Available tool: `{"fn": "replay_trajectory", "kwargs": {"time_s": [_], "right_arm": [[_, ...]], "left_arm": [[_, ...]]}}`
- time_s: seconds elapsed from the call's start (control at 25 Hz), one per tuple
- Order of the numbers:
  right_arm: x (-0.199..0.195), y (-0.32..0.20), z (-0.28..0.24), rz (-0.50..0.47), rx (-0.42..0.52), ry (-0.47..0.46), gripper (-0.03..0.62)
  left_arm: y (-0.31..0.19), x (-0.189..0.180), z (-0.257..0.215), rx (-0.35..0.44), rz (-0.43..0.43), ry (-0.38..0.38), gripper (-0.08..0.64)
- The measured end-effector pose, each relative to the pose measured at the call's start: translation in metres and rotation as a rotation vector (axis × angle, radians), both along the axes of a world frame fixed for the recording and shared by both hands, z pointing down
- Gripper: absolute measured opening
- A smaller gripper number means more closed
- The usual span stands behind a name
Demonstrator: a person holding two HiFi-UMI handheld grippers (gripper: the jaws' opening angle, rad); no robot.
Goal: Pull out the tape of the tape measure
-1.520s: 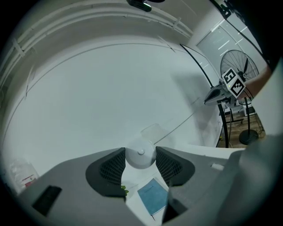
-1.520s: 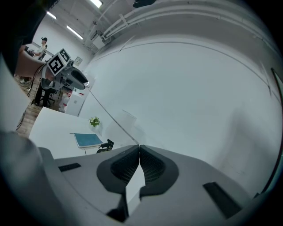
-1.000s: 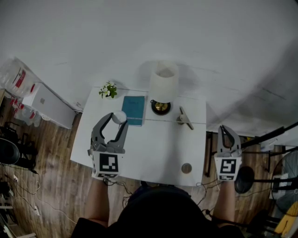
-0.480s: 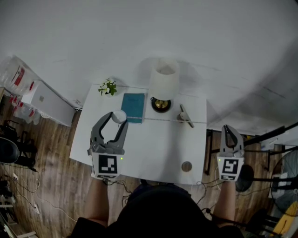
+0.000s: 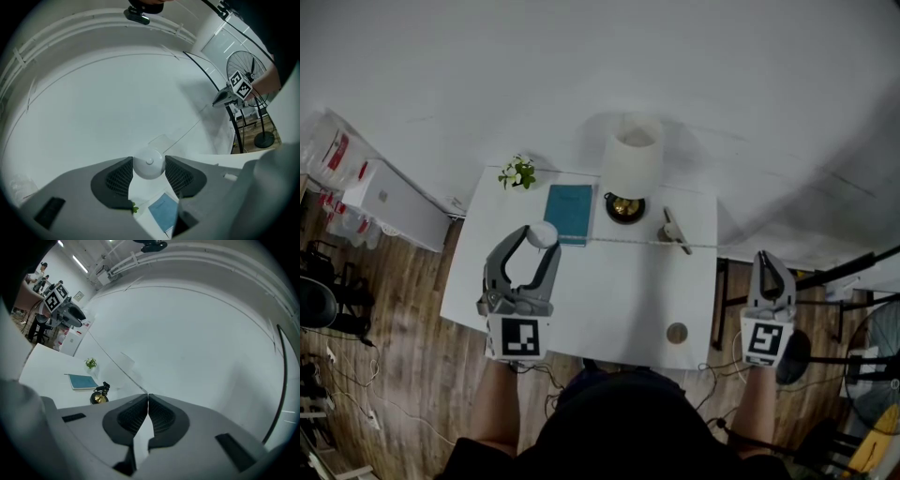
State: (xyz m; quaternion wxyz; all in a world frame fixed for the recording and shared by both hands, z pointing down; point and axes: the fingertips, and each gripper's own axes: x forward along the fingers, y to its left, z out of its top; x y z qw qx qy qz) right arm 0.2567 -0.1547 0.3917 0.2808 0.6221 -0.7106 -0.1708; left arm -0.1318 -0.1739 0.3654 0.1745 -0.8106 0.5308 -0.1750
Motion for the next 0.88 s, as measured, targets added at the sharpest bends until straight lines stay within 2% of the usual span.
{"fn": "replay_trajectory", "kwargs": {"time_s": [0.4, 0.52, 0.64, 0.88], "right_arm": [[-0.017, 0.004, 0.013, -0.009, -0.041, -0.004, 0.011], [-0.024, 0.007, 0.021, -0.012, -0.065, -0.018, 0.011], [-0.032, 0.010, 0.034, -0.016, -0.101, -0.021, 0.011], [-0.047, 0.011, 0.074, -0.035, -0.194, -0.065, 0.012]], "left_arm": [[0.002, -0.004, 0.025, -0.073, 0.004, 0.008, 0.213], [0.003, -0.009, 0.041, -0.116, -0.001, 0.015, 0.213], [0.004, -0.012, 0.064, -0.161, 0.008, 0.002, 0.213], [0.017, -0.018, 0.141, -0.313, 0.021, -0.031, 0.213]]}}
